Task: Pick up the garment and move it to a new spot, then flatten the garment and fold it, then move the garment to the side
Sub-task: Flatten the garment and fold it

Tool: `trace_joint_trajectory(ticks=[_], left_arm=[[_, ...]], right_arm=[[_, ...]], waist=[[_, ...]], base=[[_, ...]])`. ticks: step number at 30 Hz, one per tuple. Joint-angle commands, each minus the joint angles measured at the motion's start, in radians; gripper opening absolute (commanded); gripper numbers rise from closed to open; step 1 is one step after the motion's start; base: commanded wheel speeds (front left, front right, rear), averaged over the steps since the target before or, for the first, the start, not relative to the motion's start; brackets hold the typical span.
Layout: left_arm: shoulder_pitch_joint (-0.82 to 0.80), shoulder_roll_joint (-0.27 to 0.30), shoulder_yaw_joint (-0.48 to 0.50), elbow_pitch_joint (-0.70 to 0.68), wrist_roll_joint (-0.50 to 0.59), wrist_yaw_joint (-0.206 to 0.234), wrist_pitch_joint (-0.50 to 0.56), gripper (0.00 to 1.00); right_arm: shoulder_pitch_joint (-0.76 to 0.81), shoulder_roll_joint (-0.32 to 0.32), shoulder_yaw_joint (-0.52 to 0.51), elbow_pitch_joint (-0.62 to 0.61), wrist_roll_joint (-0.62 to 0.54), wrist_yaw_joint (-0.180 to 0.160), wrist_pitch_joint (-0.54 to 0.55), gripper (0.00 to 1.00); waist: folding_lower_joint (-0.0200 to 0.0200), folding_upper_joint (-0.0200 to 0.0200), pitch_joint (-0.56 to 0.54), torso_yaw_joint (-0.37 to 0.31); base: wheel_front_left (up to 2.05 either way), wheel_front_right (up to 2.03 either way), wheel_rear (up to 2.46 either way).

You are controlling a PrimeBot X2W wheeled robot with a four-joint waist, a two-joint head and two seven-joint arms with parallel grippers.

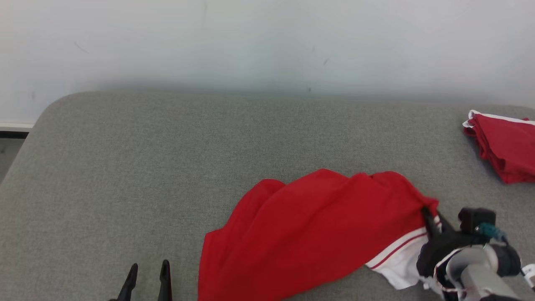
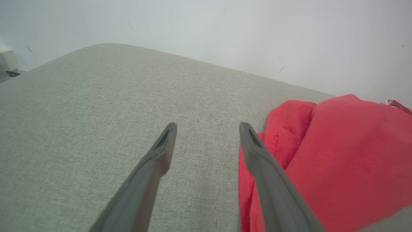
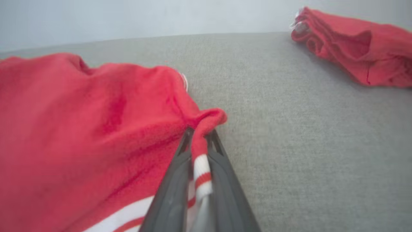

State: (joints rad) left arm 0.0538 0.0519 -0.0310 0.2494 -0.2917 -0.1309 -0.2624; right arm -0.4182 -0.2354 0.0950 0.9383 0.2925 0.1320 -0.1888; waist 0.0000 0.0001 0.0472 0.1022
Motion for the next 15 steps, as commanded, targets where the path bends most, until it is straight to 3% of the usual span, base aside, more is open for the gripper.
trace_joint_trajectory(ticks=[1,8,15], left_arm=[[-0.02,-0.001,0.0,0.001,-0.001,0.001,-0.003,1.0],[-0.04,-0.002,-0.018,0.007,-0.005,0.001,-0.003,1.0],[-0.055,-0.002,-0.043,0.016,-0.016,0.001,-0.003,1.0]], right_arm=[[-0.036,-0.018,0.0,-0.02,0.017,-0.002,-0.02,0.0],[-0.181,-0.077,0.031,-0.057,0.032,-0.002,-0.036,0.0],[-0.301,-0.113,0.058,0.086,-0.014,-0.002,0.007,0.0]], waist=[[0.0,-0.0001,0.005,-0.004],[0.0,-0.0001,0.026,0.006],[0.0,-0.0001,0.047,0.039]], base=[[0.0,0.0,0.0],[0.0,0.0,0.0],[0.0,0.0,0.0]])
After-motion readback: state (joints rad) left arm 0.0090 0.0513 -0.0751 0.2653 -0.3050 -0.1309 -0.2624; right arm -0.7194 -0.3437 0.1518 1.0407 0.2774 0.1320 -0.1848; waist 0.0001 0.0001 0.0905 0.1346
